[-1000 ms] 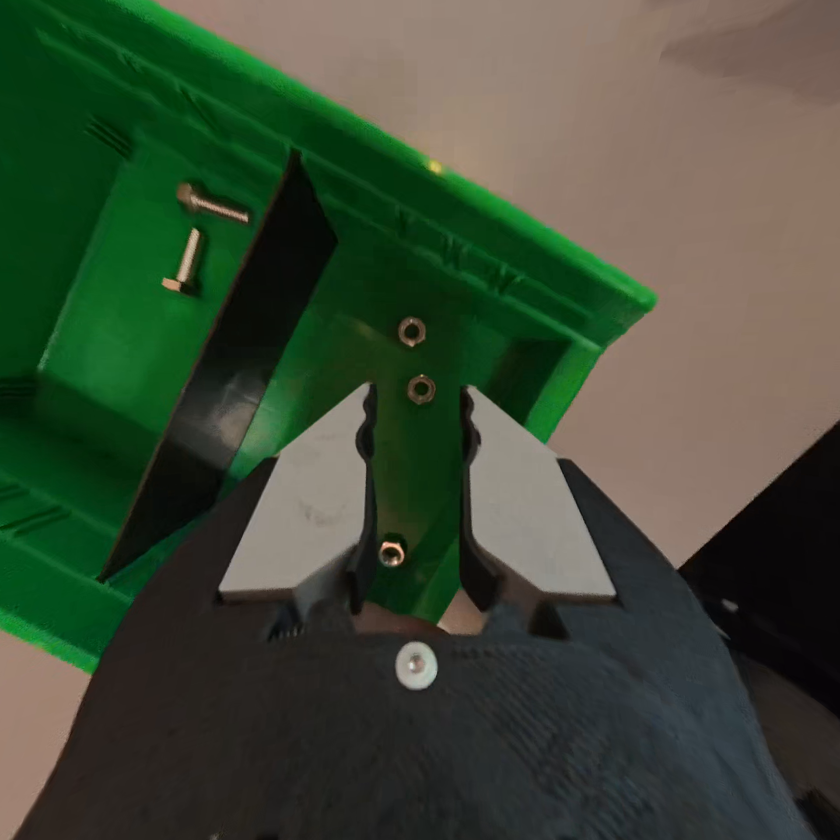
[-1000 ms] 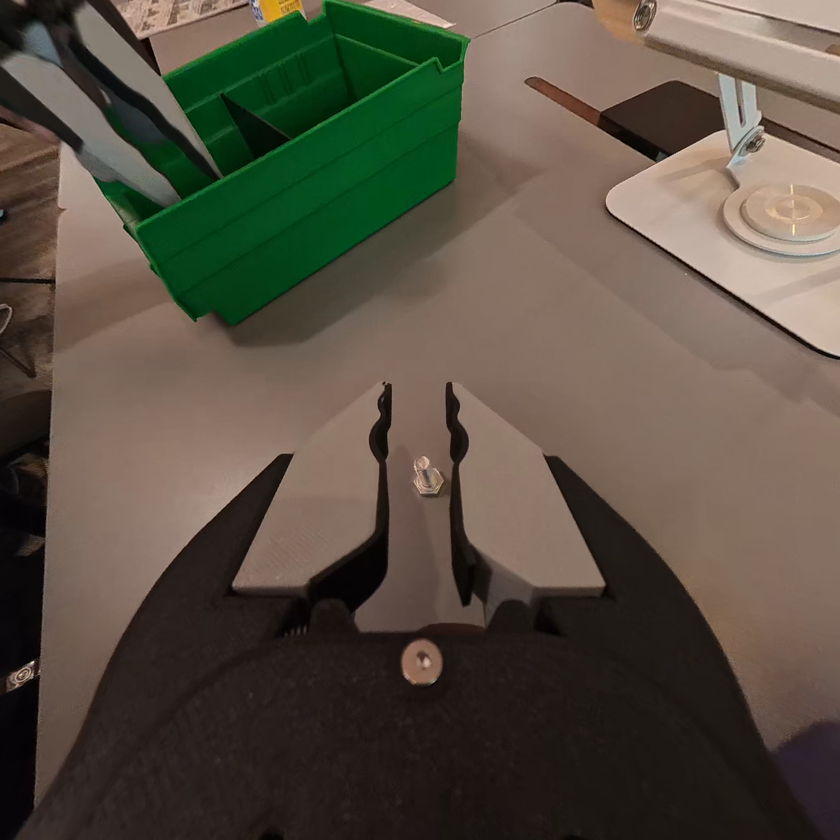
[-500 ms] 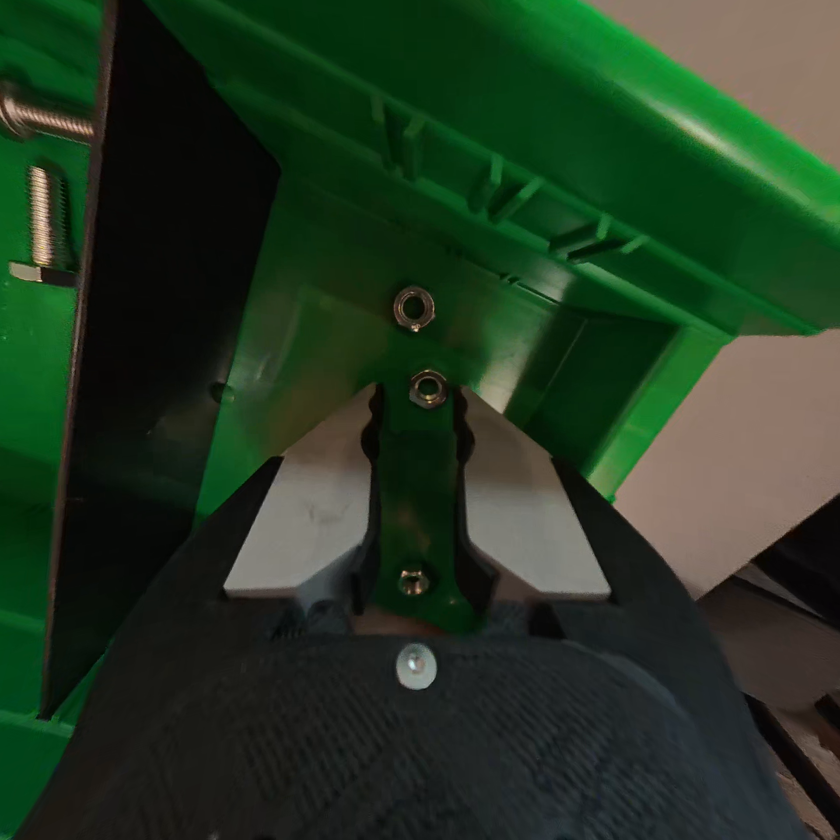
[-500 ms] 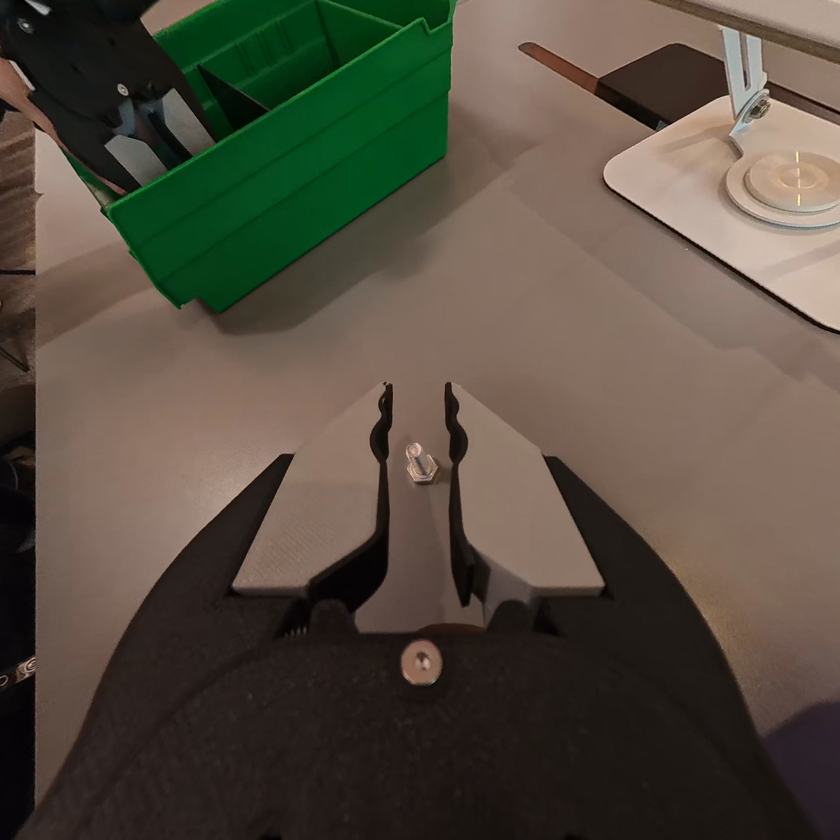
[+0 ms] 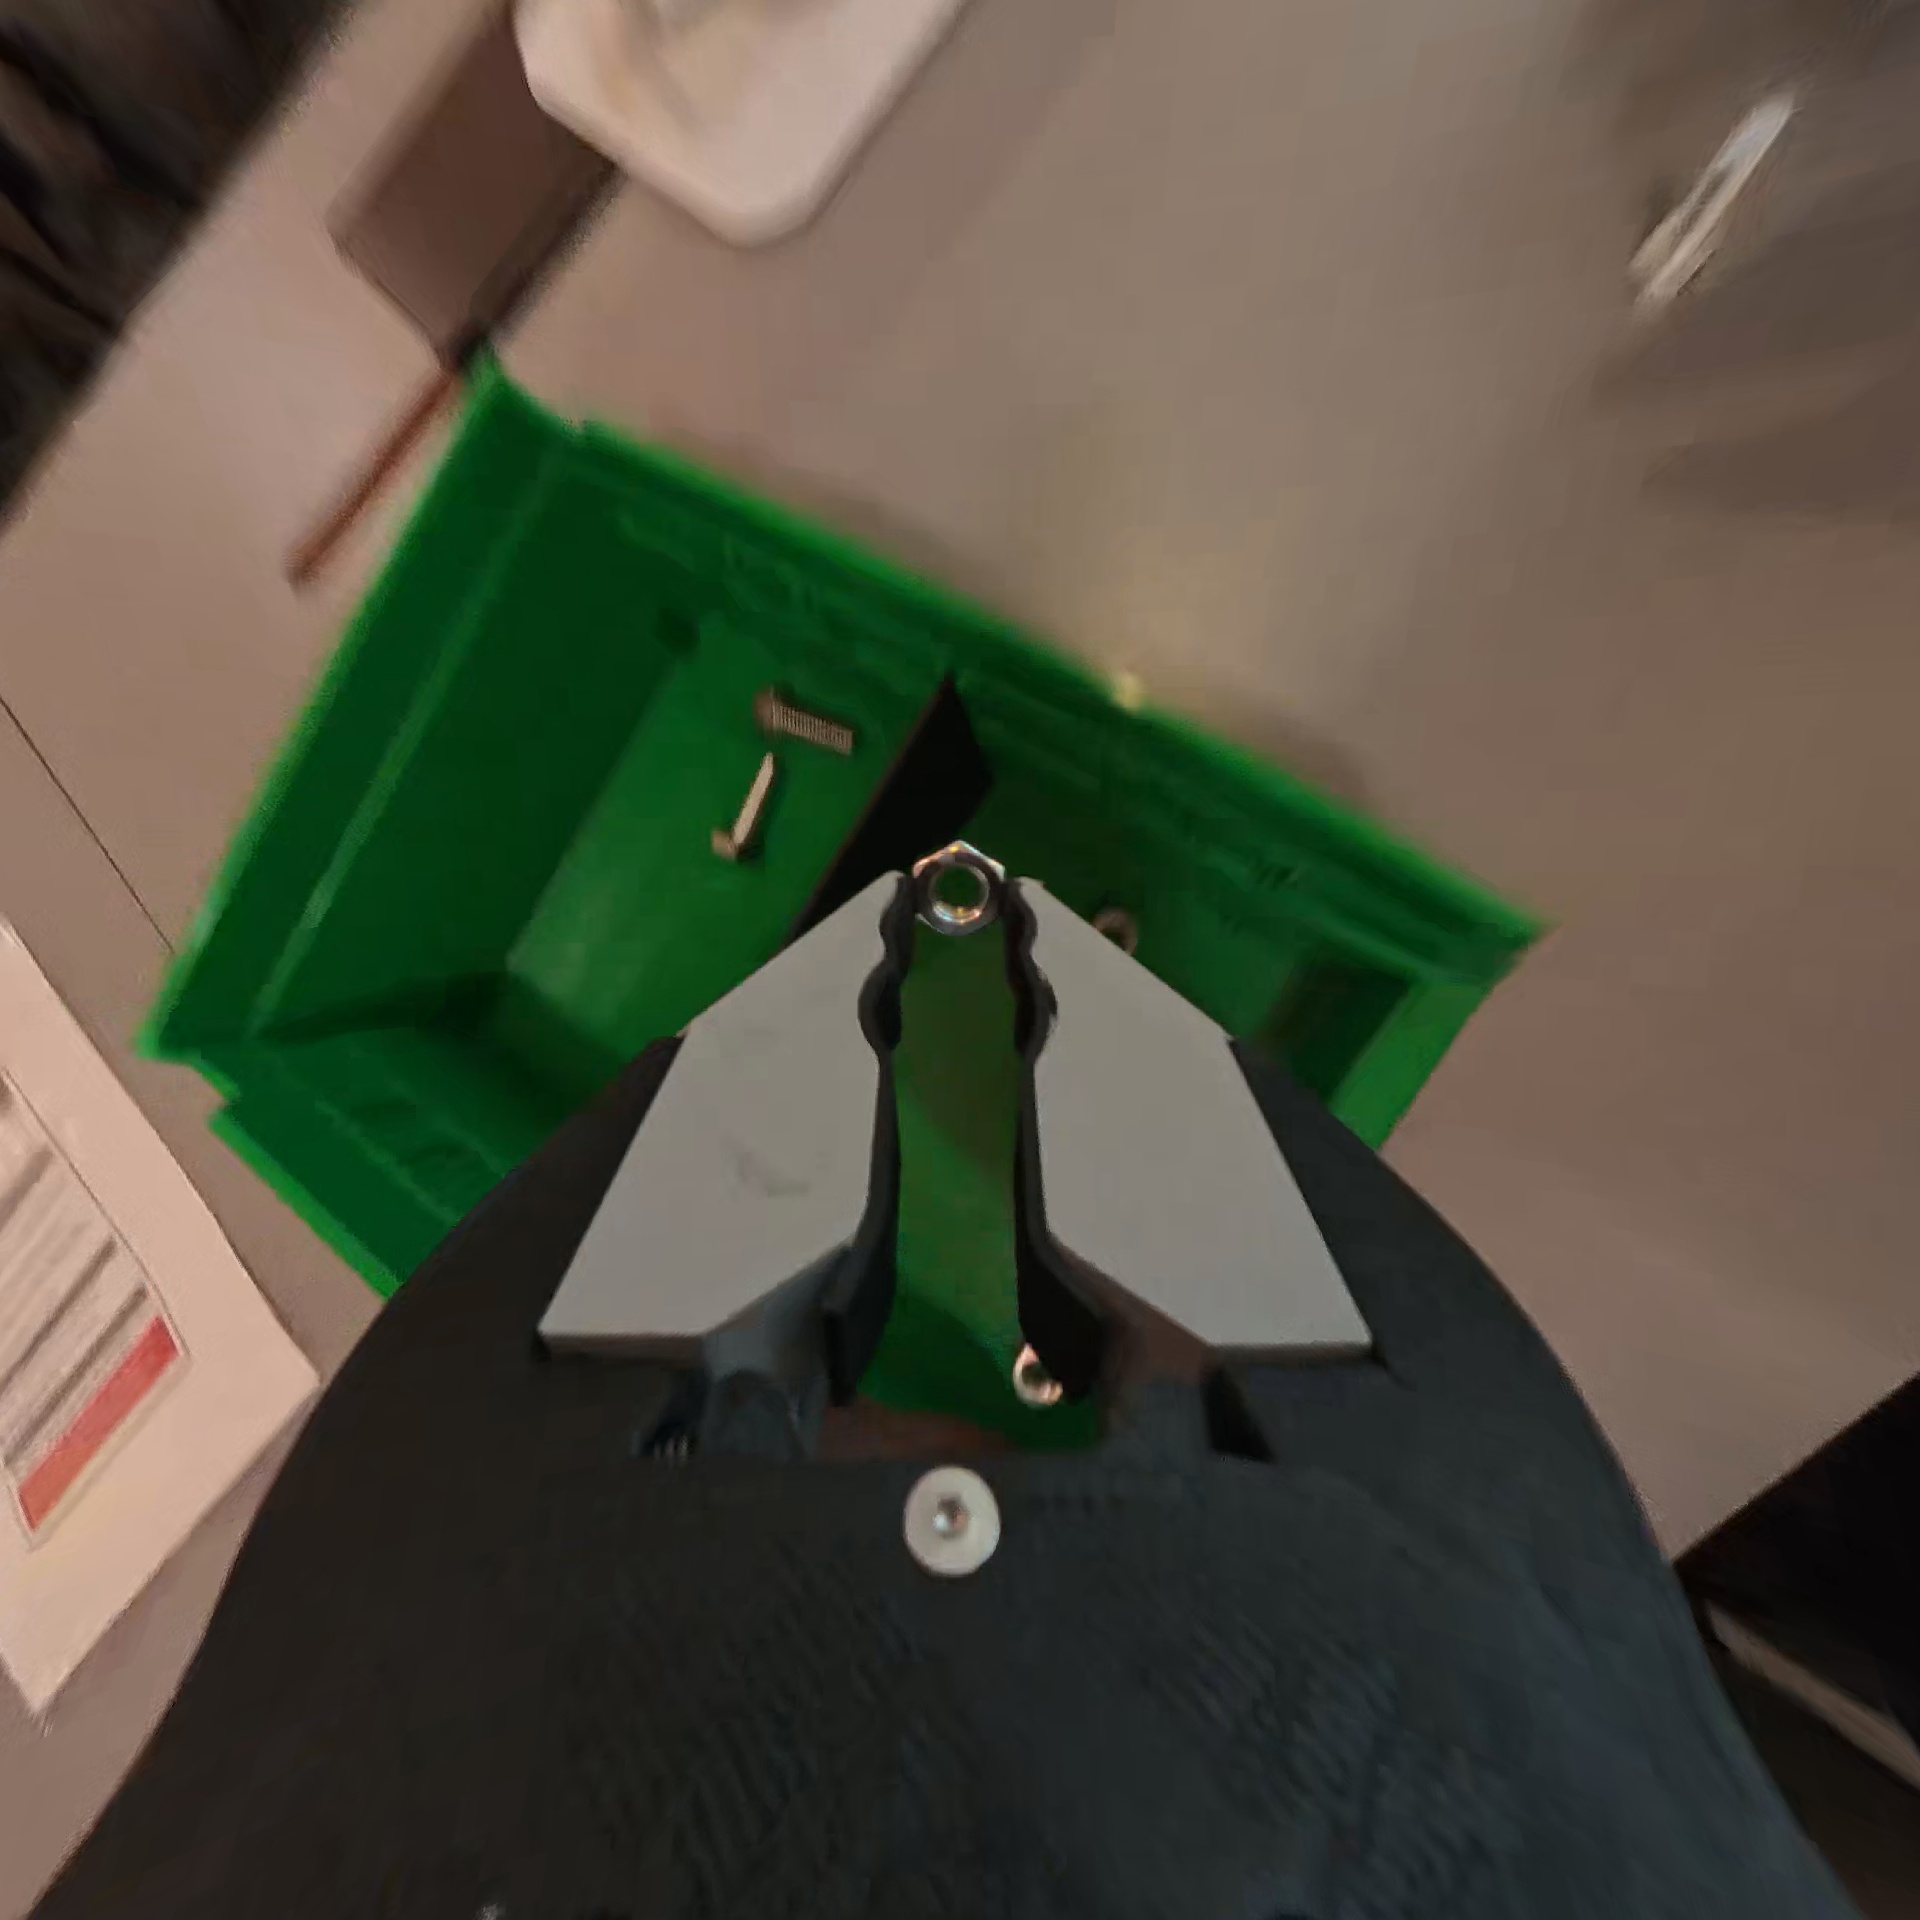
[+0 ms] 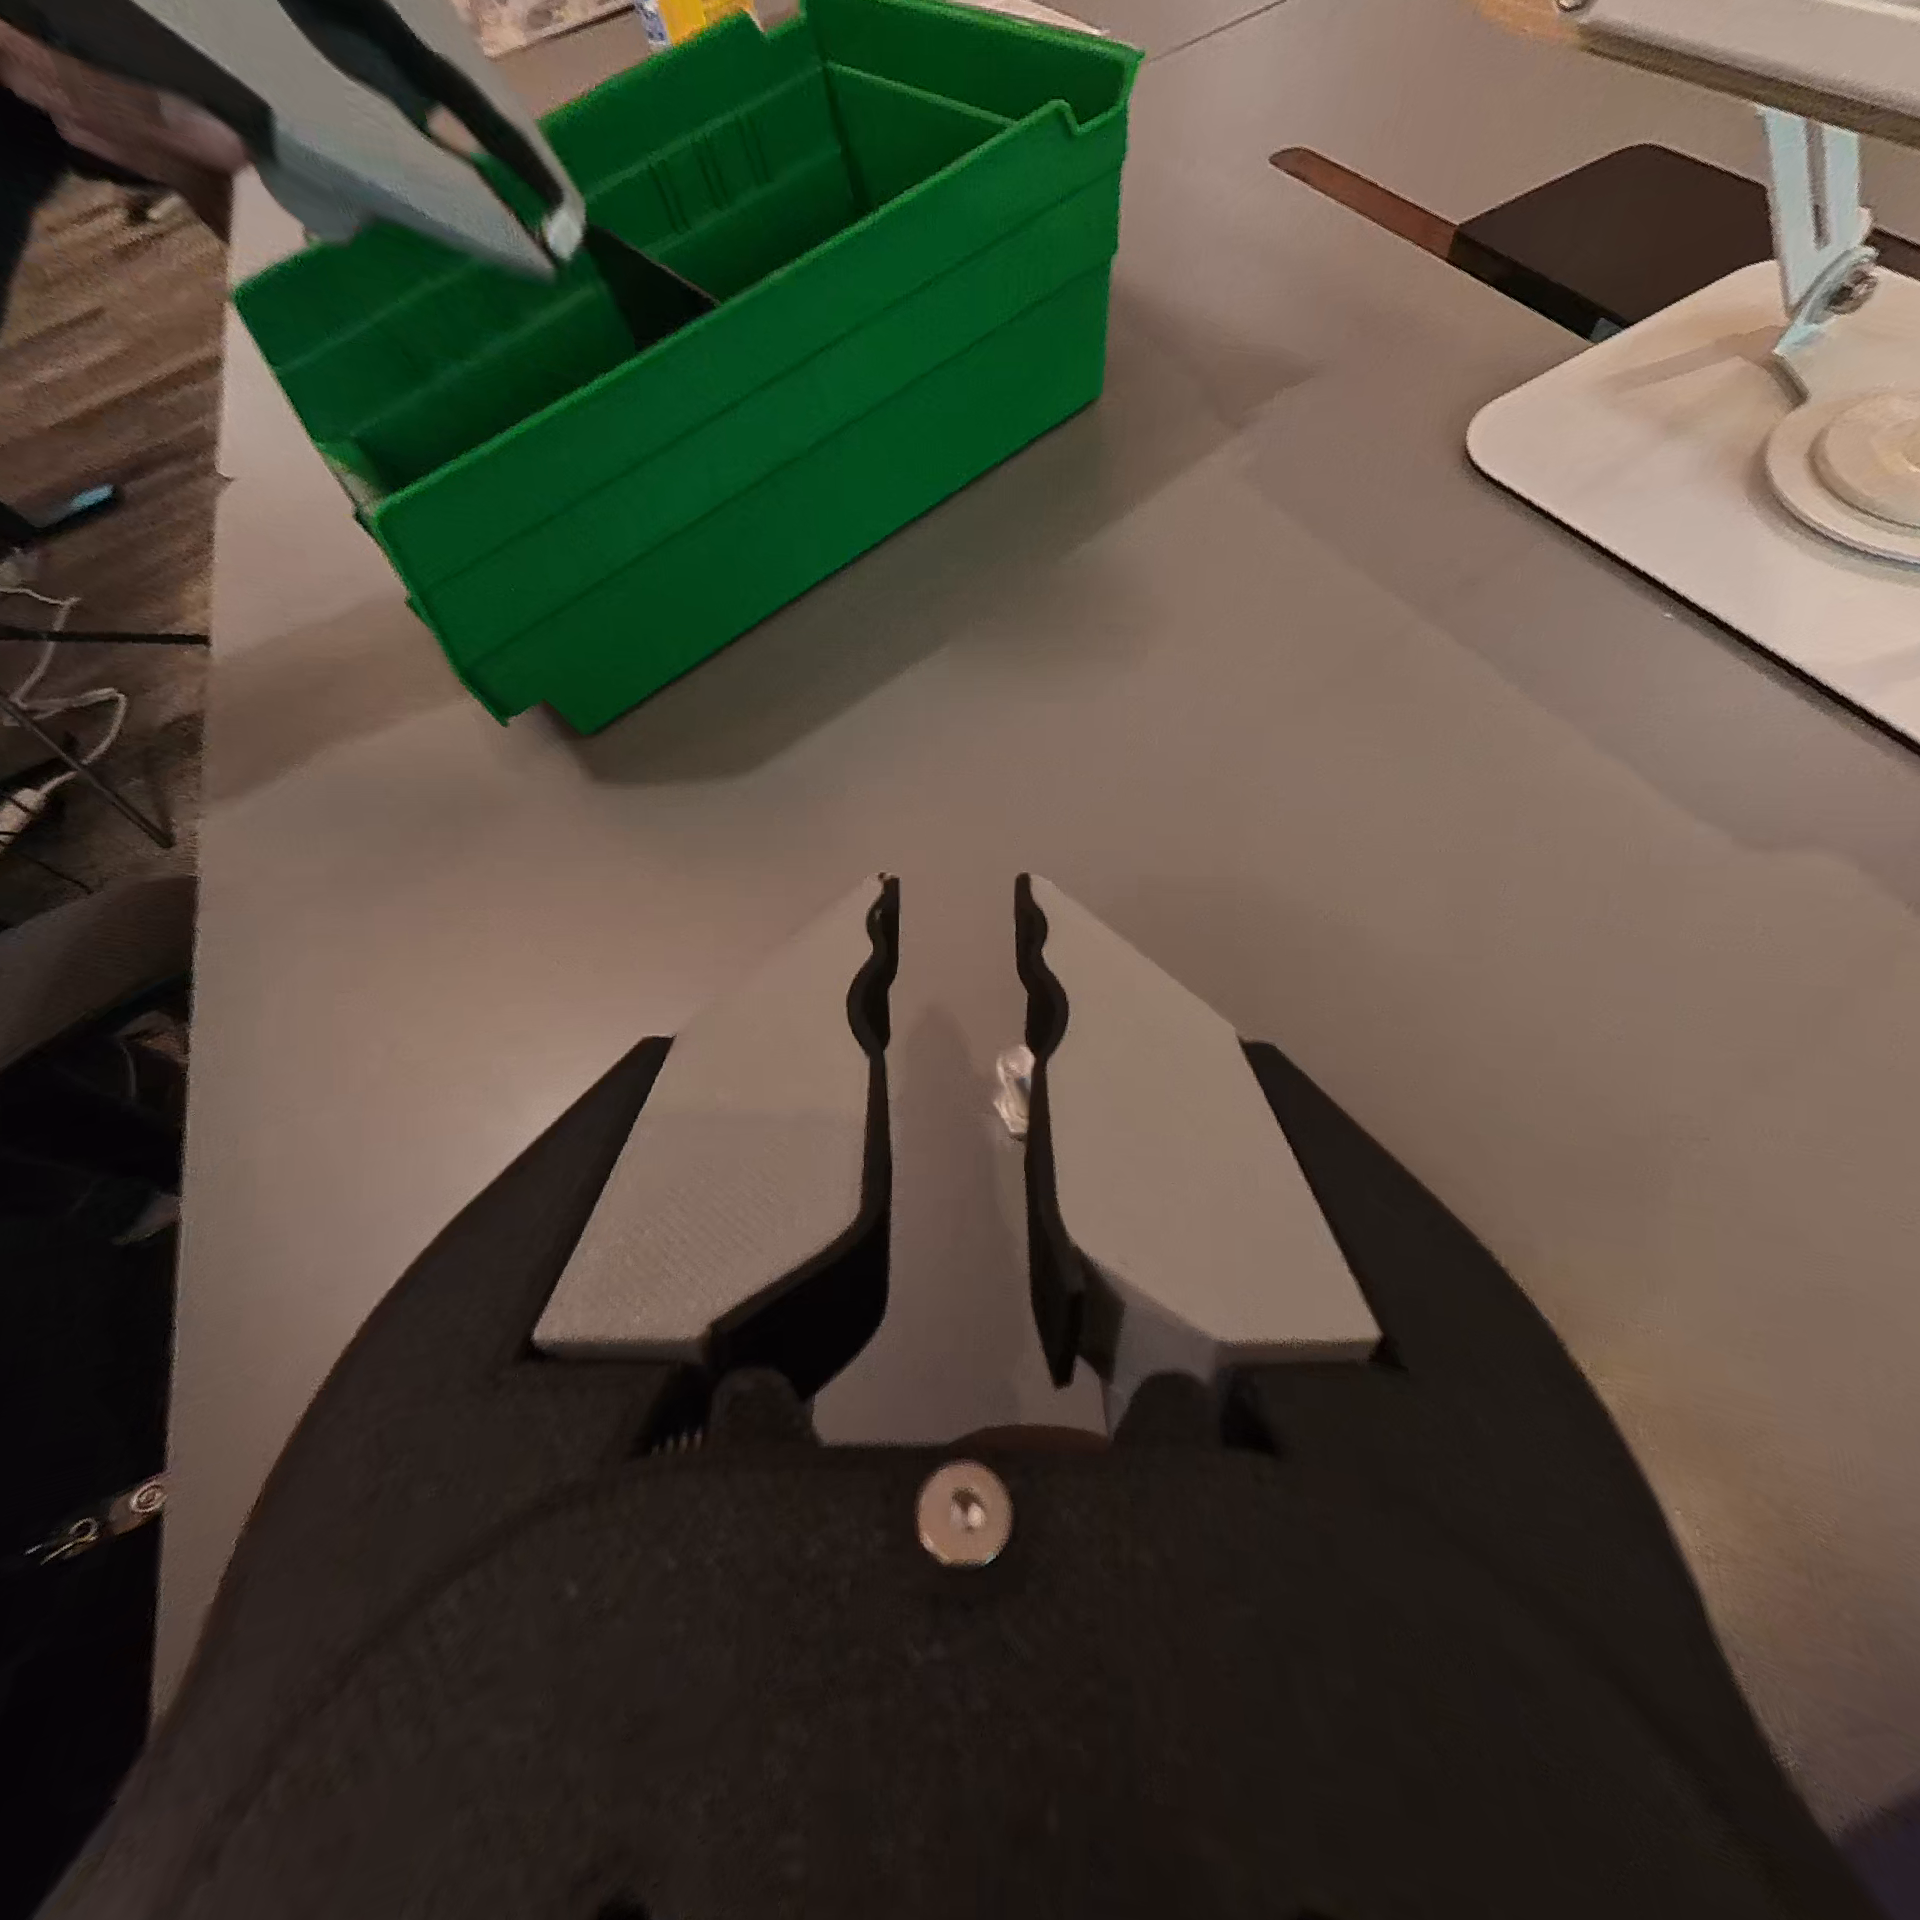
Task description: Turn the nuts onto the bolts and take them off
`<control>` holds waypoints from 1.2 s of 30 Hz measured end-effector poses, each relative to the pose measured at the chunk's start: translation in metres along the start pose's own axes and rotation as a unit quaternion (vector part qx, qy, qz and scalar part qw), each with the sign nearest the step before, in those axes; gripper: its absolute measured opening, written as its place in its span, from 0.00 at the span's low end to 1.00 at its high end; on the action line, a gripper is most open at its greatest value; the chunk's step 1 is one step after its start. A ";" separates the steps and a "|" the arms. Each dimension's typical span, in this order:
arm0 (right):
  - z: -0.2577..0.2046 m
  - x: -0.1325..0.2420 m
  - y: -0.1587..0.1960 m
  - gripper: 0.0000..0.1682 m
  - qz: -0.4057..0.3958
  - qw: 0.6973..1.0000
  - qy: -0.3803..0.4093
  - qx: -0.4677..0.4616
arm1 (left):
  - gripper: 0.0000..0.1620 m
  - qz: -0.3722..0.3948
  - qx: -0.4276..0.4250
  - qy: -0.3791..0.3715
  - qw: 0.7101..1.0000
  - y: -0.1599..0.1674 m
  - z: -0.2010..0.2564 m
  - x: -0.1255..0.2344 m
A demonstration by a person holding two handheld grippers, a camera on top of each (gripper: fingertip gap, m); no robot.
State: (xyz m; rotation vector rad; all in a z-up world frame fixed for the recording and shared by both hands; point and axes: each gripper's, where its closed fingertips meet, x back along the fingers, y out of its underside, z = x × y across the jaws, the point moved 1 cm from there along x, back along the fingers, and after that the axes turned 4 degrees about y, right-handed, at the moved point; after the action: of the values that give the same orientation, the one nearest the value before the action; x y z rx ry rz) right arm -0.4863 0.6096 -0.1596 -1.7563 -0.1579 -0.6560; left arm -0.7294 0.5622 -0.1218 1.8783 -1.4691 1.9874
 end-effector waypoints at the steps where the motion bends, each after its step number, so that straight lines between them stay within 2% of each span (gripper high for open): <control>1: -0.003 0.000 -0.002 0.12 0.005 1.000 -0.008 -0.001 | 0.09 0.039 -0.012 0.001 0.999 -0.019 0.009 0.010; 4: -0.020 0.004 -0.011 0.12 0.030 0.998 -0.052 0.001 | 0.09 0.146 -0.078 0.015 0.986 -0.075 0.057 0.026; 7: -0.043 0.015 -0.026 0.13 0.072 0.988 -0.133 -0.021 | 0.09 0.230 -0.153 0.026 0.961 -0.119 0.111 0.019; 11: -0.057 0.045 -0.048 0.13 0.138 0.962 -0.229 -0.063 | 0.09 0.327 -0.200 0.015 0.924 -0.161 0.153 -0.003; 14: -0.054 0.066 -0.059 0.14 0.175 0.944 -0.266 -0.086 | 0.09 0.423 -0.201 0.021 0.883 -0.181 0.169 -0.002; 18: -0.054 0.075 -0.060 0.16 0.187 0.934 -0.291 -0.092 | 0.09 0.500 -0.186 0.038 0.845 -0.188 0.172 0.002; 23: -0.062 0.077 -0.062 0.17 0.189 0.919 -0.330 -0.105 | 0.09 0.537 -0.192 0.082 0.818 -0.176 0.183 0.003; 30: -0.081 0.072 -0.062 0.17 0.178 0.910 -0.360 -0.101 | 0.09 0.536 -0.221 0.089 0.810 -0.170 0.198 0.001; 33: -0.083 0.073 -0.062 0.13 0.180 0.907 -0.367 -0.101 | 0.09 0.537 -0.225 0.081 0.809 -0.170 0.201 0.000; 36: -0.083 0.075 -0.063 0.13 0.183 0.903 -0.375 -0.105 | 0.09 0.546 -0.218 0.079 0.806 -0.171 0.199 0.003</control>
State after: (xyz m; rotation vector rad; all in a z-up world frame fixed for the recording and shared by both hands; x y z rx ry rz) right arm -0.4795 0.5335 -0.0559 -2.1015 -0.2788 0.3156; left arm -0.4775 0.5298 -0.0550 0.6149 -2.9899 1.6575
